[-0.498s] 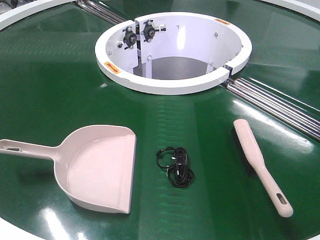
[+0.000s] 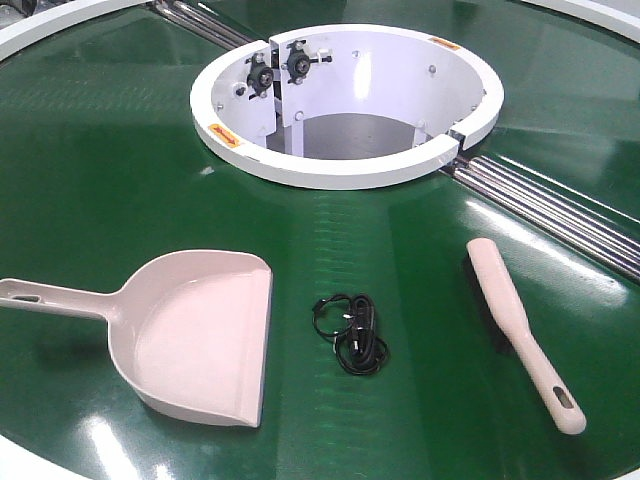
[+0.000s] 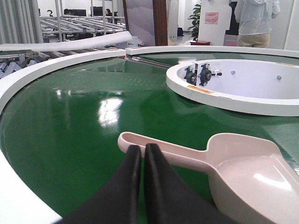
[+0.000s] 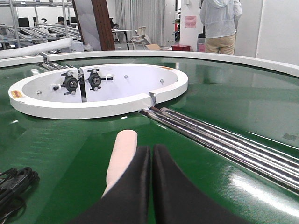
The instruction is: Clean and inspect green conveyor with broom and dustpan
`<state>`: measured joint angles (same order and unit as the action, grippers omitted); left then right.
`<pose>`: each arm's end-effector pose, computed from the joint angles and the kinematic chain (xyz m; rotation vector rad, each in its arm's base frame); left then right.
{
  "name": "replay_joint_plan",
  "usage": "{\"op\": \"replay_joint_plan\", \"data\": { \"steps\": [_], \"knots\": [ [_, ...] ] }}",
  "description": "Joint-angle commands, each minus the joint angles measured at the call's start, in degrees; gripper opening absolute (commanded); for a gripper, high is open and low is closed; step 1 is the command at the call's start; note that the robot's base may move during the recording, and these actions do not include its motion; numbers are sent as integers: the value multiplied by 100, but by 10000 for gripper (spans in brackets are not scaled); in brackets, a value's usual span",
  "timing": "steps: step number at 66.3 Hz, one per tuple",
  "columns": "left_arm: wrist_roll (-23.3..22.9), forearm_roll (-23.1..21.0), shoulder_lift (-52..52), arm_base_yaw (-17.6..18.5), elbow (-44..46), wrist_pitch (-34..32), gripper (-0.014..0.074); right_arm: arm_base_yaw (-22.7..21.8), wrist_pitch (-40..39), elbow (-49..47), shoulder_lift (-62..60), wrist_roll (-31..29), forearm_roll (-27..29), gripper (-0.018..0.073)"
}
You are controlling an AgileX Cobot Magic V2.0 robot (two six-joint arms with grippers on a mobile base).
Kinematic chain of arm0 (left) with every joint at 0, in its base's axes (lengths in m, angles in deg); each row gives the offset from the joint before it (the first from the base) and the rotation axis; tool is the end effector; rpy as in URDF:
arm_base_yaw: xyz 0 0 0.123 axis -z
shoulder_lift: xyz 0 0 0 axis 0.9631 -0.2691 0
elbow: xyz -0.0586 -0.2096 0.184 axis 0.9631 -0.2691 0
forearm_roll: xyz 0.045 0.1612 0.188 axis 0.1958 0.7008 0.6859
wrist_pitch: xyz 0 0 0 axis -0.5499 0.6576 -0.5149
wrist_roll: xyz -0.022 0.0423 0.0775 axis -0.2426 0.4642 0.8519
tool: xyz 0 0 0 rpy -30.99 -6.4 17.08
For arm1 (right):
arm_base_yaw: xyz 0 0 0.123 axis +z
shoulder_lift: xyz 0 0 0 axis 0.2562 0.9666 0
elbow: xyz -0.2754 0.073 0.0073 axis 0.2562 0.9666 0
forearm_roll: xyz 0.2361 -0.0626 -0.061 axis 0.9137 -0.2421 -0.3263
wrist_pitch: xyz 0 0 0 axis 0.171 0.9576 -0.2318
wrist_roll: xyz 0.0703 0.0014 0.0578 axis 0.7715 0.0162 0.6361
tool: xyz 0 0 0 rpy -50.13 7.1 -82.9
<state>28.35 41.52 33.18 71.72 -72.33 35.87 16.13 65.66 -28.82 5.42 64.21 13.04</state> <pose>0.0566 0.0022 0.1959 -0.0044 1.5931 0.0591 0.0564 0.0010 0.1967 -0.0196 1.5858 0.0128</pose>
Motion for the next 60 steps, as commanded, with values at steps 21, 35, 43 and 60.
{"op": "replay_joint_plan", "data": {
  "steps": [21,35,43,60],
  "knots": [
    [-4,-10,82,-5,-178,-472,-8,-32,-436,122,-28,3,3,-10],
    [12,-4,81,-5,-172,-628,-8,-32,-436,122,-28,3,3,-10],
    [31,-18,81,-5,2,-1083,-8,-32,-429,122,-28,3,3,-10],
    [48,-7,-743,16,1710,296,-8,-32,-429,122,-49,3,3,-10]
  ]
}}
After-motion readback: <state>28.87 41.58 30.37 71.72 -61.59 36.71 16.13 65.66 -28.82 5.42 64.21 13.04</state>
